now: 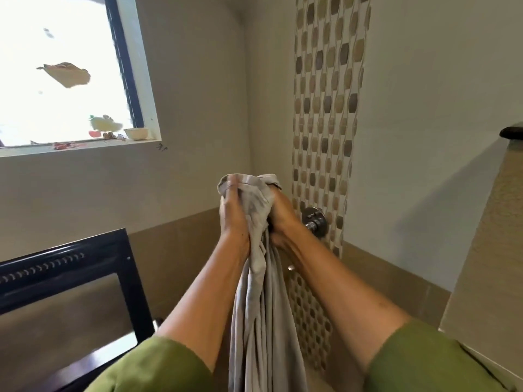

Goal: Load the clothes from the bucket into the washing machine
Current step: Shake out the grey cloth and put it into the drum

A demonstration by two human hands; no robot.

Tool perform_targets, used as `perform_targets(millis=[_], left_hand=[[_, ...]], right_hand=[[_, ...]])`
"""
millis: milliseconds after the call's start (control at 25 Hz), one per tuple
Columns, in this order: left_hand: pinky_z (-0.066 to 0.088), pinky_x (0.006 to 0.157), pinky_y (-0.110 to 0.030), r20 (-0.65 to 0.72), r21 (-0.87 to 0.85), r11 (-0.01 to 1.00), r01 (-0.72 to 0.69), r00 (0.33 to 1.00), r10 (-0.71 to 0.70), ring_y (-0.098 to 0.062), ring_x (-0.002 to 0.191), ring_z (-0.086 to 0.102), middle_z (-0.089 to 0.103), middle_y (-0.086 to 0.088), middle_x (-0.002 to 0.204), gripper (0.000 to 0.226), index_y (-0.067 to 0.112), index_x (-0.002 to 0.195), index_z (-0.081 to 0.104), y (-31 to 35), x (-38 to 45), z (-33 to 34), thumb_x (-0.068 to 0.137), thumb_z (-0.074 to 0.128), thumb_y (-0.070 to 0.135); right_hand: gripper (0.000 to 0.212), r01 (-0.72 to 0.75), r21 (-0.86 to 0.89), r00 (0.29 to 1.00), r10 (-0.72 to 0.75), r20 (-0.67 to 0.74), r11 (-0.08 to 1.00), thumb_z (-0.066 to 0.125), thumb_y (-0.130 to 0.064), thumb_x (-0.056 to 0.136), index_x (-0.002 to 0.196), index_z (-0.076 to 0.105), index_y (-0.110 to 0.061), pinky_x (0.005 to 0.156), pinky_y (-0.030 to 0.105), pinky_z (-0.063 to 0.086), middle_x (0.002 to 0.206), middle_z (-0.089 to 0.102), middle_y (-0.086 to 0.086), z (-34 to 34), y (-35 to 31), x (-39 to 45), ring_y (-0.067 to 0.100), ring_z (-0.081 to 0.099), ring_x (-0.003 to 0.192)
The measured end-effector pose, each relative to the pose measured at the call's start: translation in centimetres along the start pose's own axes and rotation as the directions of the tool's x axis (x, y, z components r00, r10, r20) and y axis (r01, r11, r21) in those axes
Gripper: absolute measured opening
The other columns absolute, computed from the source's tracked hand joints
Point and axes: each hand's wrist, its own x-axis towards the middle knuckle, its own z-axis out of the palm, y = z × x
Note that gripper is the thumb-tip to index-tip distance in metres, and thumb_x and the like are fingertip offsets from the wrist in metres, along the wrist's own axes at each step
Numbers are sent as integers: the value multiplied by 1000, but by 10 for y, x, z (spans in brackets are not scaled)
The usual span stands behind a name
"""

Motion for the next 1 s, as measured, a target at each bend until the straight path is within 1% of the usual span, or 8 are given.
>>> perform_targets(millis=[200,360,440,560,680,880,920,1000], left_hand=[[38,60,-30,81,535,840,-94,995,60,-16,66,49,52,3,59,25,14,59,54,-18,8,-11,84,60,12],[44,65,-28,121,600,785,-156,987,104,-12,71,54,60,4,72,15,16,67,63,7,21,-17,80,69,16],[47,71,-26,70,556,818,-145,989,128,-11,78,61,66,4,84,15,20,70,64,25,28,-27,83,72,22],[47,58,-18,79,585,788,-193,980,182,-7,64,58,65,4,75,10,18,78,67,49,25,-30,85,72,22],[46,52,-14,78,536,802,-263,962,263,-3,59,57,63,7,70,7,14,87,71,69,26,-27,84,73,20],[46,58,-14,100,603,744,-289,952,289,-4,64,55,61,8,72,8,17,90,71,93,33,-52,84,73,22],[45,55,-10,82,582,760,-290,951,300,-3,63,55,60,9,72,8,17,92,71,94,33,-60,85,72,21],[47,54,-11,-27,453,839,-302,936,352,-5,62,55,59,7,72,2,17,88,68,97,31,-71,87,70,19]], right_hand=[[15,257,-487,960,-277,34,835,52,-11,93,101,62,-5,78,34,51,95,68,10,-19,4,7,16,62,83],[35,360,-574,908,-418,34,735,63,-21,88,120,49,-19,74,25,50,93,60,-8,-33,2,-7,6,58,81],[35,298,-665,934,-354,54,685,62,-27,89,121,49,-21,68,27,49,86,58,-8,-53,3,-7,8,58,75],[20,202,-634,954,-3,300,747,54,-19,94,113,57,-25,84,34,55,106,65,2,-72,19,-12,20,65,96],[26,180,-681,938,84,336,710,53,-9,93,108,53,-30,70,19,53,101,61,-4,-84,51,-23,12,63,88],[17,-74,-983,981,188,-42,170,54,-14,89,75,64,-12,64,31,50,83,69,12,-146,93,1,26,65,77],[20,-100,-980,994,54,-92,171,52,-13,90,75,65,-8,68,33,50,82,68,16,-154,79,8,25,63,75],[23,-24,-828,876,-388,-287,560,46,-3,90,81,67,-4,70,31,47,77,64,10,-139,24,15,21,57,75]])
